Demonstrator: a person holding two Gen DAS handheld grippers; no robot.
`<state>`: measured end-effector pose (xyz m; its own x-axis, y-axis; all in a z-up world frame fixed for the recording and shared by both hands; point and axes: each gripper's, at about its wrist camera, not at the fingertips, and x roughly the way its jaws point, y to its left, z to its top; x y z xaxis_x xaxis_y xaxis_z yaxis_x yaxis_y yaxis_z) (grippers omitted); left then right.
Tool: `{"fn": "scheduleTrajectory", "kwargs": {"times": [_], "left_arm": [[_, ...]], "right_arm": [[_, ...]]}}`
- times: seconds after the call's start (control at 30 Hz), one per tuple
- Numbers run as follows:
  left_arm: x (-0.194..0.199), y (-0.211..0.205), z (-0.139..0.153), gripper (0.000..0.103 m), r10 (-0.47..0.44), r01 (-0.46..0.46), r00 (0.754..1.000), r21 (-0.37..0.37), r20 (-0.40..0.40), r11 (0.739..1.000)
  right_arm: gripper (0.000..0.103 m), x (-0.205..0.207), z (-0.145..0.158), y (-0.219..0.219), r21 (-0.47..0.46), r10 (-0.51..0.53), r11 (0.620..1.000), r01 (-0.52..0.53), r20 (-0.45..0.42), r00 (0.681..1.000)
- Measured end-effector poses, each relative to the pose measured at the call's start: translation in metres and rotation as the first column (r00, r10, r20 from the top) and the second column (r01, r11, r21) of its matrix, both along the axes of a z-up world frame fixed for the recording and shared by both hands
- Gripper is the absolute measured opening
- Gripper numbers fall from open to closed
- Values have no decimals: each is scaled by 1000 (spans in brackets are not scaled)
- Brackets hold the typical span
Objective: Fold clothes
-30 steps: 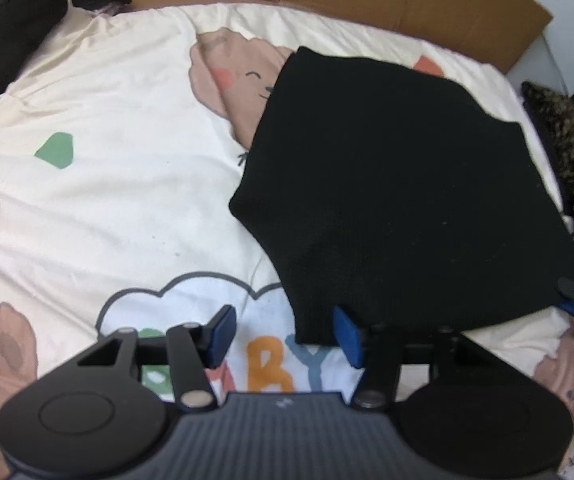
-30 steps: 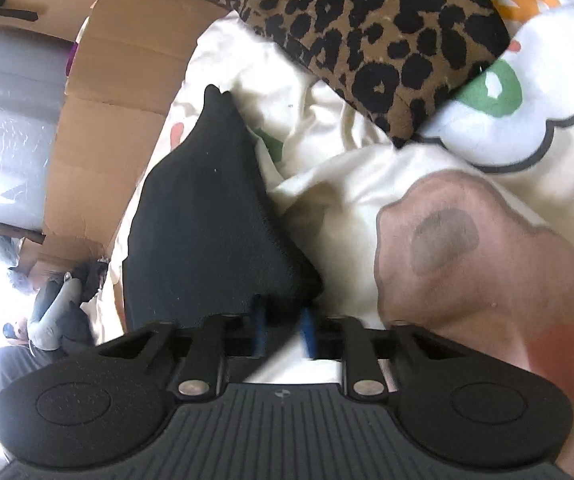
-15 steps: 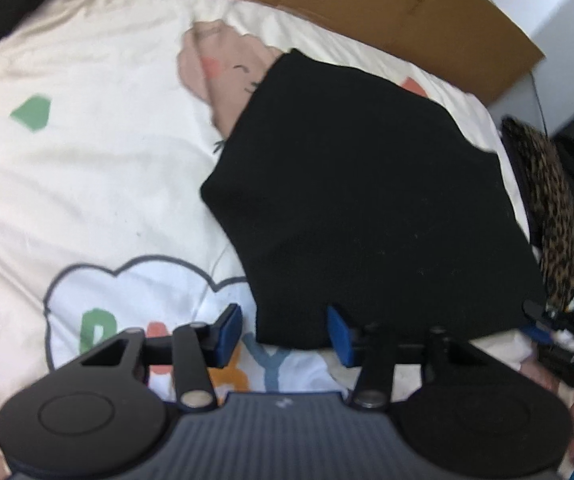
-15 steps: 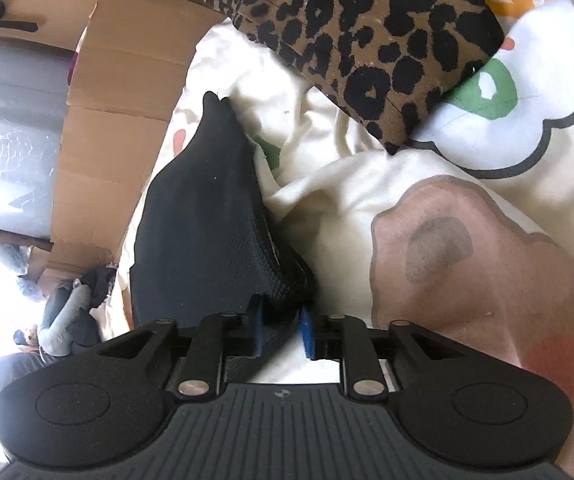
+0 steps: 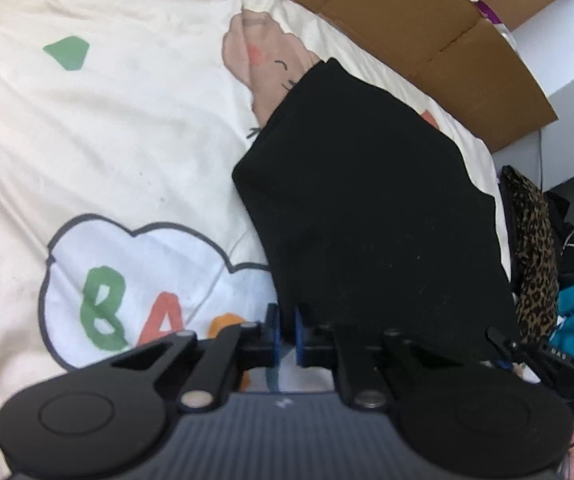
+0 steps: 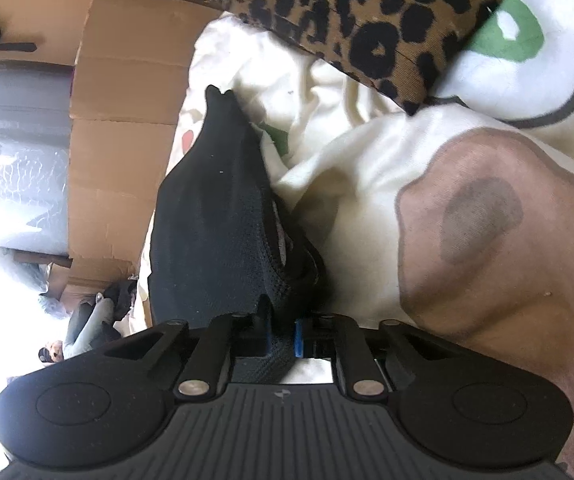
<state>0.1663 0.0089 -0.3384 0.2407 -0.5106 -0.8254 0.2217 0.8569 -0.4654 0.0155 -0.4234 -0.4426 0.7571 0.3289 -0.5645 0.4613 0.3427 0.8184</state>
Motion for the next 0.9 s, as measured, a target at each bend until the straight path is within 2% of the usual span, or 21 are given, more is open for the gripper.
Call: {"fn": "scheduleTrajectory", "kwargs": {"times": [0.37, 0.6, 0.9], "left_arm": [[1, -1, 37, 5, -38, 36, 999, 82, 26, 996], [-9, 2, 47, 5, -51, 49, 999, 146, 4, 988], [-42, 11, 52, 5, -41, 50, 998, 172, -54, 984]], "right_arm": [[5, -2, 28, 4, -54, 87, 995, -88, -14, 996], [5, -4, 36, 8, -73, 150, 986, -153, -40, 988], [5, -8, 52, 9, -133, 224, 964, -231, -62, 973]]}}
